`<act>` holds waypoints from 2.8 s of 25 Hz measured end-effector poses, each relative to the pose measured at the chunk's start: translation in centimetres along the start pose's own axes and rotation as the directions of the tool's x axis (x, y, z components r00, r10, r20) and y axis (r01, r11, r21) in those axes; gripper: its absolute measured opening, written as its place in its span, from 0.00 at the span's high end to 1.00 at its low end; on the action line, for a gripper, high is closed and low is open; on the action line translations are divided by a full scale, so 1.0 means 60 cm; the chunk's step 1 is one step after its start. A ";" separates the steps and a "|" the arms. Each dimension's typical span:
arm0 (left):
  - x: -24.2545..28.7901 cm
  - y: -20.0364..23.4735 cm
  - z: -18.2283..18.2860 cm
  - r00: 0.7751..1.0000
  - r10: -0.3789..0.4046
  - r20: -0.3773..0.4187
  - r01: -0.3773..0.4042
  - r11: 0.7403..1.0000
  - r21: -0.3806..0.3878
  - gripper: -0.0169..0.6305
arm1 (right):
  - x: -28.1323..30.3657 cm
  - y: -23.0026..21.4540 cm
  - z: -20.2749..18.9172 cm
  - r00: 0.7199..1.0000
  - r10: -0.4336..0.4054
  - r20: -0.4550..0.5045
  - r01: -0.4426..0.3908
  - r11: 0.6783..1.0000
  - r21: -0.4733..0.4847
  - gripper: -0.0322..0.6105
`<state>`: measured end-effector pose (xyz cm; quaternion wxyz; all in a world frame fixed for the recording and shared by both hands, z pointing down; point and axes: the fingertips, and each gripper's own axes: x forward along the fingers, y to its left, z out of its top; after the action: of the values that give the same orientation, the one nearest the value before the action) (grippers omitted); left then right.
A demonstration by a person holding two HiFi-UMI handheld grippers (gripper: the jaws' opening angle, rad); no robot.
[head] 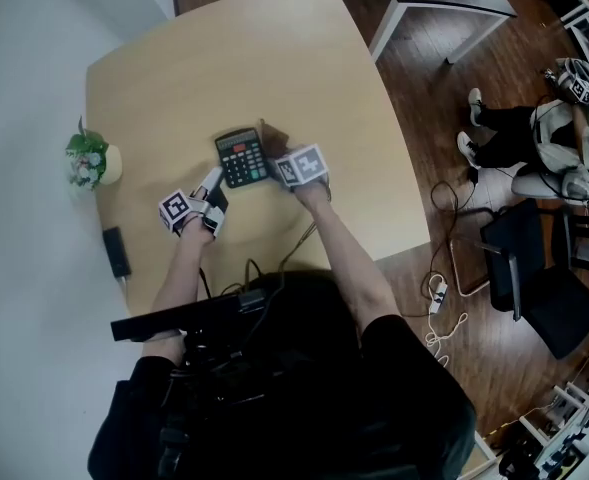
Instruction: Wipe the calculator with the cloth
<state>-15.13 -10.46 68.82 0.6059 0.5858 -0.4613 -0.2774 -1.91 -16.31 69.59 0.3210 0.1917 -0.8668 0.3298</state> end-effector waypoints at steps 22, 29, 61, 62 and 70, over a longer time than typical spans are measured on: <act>-0.278 -0.486 -0.111 0.458 -0.875 0.160 0.845 0.484 0.226 0.97 | -0.388 0.214 0.090 0.408 0.501 0.763 -0.854 0.506 0.125 0.88; -0.307 -0.536 -0.168 0.391 -0.919 0.050 0.892 0.392 0.226 0.98 | -0.499 0.278 0.117 0.178 0.560 0.809 -0.935 0.353 -0.039 0.87; -0.541 -0.526 -0.371 0.511 -0.856 -0.085 0.850 0.487 0.202 0.98 | -0.608 0.611 -0.108 0.454 0.466 0.759 -0.677 0.735 -0.046 0.88; -0.539 -0.529 -0.369 0.516 -0.852 -0.088 0.845 0.490 0.214 0.98 | -0.610 0.613 -0.104 0.450 0.477 0.755 -0.679 0.732 -0.058 0.88; -0.481 -0.564 -0.408 0.554 -0.821 -0.139 0.825 0.520 0.221 0.98 | -0.638 0.579 -0.098 0.402 0.513 0.758 -0.708 0.700 -0.099 0.88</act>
<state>1.31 20.55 32.15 0.3241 0.8105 -0.1568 -0.4621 9.29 17.00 31.25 -0.2290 0.0114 -0.8789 0.4182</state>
